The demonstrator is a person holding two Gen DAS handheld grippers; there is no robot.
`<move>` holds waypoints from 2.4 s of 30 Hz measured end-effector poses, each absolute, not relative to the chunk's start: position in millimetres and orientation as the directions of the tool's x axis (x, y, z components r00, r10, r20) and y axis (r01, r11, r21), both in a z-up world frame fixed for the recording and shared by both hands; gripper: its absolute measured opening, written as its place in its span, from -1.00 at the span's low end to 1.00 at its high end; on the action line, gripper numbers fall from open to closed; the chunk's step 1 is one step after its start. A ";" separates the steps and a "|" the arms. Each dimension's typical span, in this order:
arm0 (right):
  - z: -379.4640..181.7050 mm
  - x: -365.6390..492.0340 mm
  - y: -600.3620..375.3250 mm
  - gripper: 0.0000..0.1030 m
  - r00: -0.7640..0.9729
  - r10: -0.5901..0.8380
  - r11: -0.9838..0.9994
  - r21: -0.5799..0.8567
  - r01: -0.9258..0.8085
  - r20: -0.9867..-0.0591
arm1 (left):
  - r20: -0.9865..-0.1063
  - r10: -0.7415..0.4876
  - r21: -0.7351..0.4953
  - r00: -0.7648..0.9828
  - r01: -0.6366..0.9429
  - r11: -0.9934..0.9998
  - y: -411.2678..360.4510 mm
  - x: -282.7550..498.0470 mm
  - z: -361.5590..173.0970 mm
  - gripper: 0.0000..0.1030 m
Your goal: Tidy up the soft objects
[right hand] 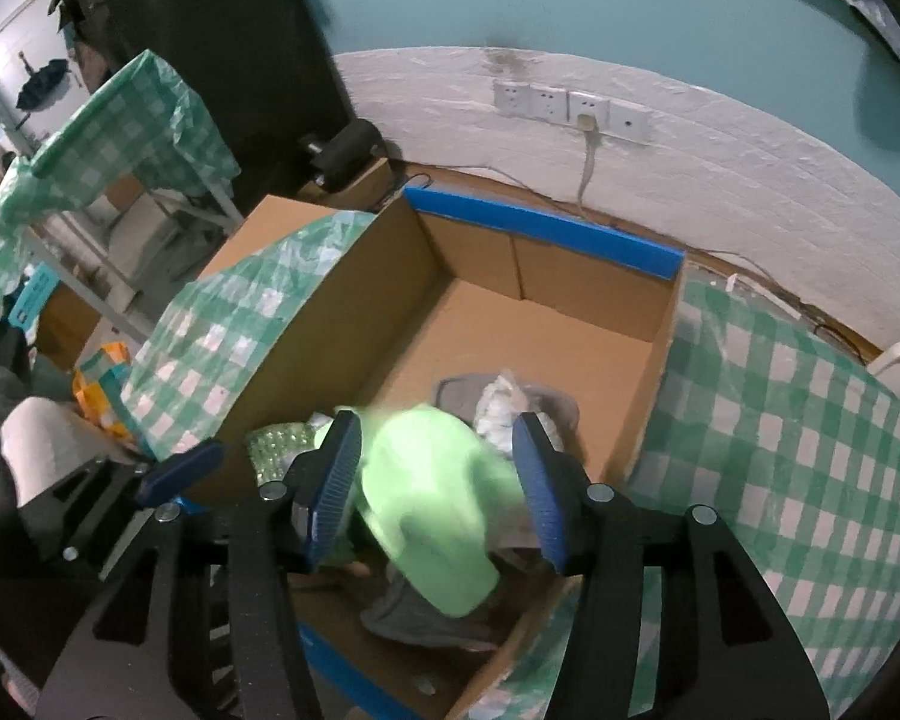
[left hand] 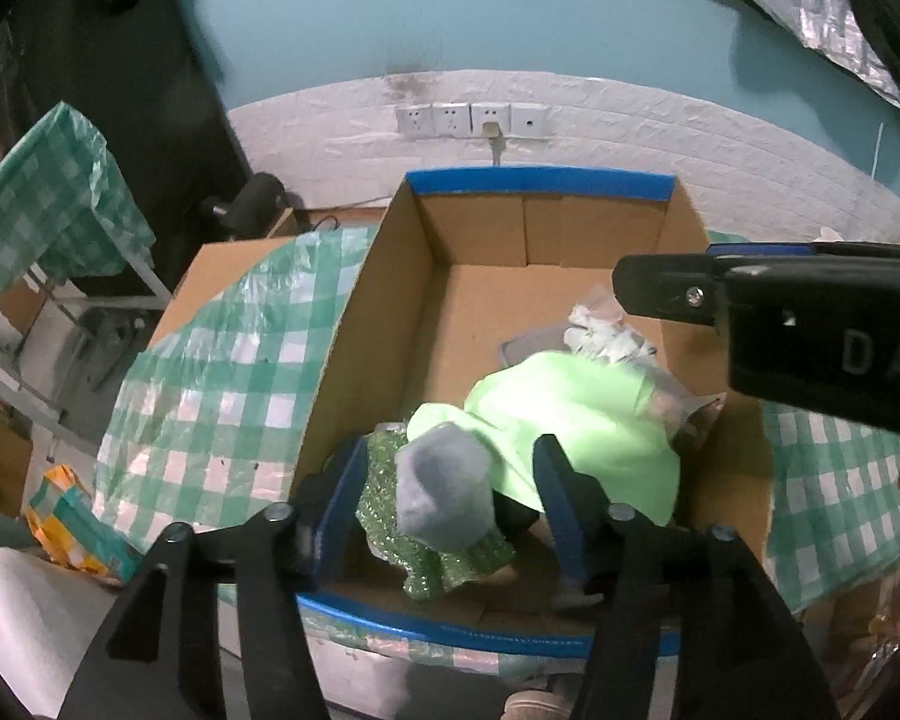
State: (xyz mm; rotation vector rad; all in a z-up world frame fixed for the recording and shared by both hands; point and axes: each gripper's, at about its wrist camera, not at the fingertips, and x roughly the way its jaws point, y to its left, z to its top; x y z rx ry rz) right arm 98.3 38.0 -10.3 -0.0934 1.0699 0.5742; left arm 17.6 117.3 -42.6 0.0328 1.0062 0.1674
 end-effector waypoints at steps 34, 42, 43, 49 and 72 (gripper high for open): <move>62.6 26.6 -39.3 0.17 0.543 0.337 0.903 0.100 -0.418 -0.769 | -0.759 0.098 0.092 0.643 -0.042 0.995 80.1 -24.3 18.2 0.68; 69.9 18.1 -58.3 0.17 0.584 0.319 0.916 0.085 -0.391 -0.747 | -0.761 0.076 0.081 0.644 -0.022 0.996 65.6 -29.6 22.5 0.71; 69.7 16.7 -58.7 0.17 0.587 0.316 0.916 0.079 -0.393 -0.745 | -0.761 0.076 0.083 0.644 -0.020 0.996 64.6 -29.3 22.5 0.73; 67.1 14.8 -64.9 0.17 0.585 0.318 0.915 0.080 -0.394 -0.746 | -0.755 0.080 0.093 0.651 -0.015 0.996 57.2 -28.5 24.6 0.74; 62.8 16.5 -71.8 0.17 0.582 0.325 0.918 0.100 -0.385 -0.746 | -0.763 0.109 0.130 0.637 -0.013 0.991 51.0 -26.5 21.4 0.74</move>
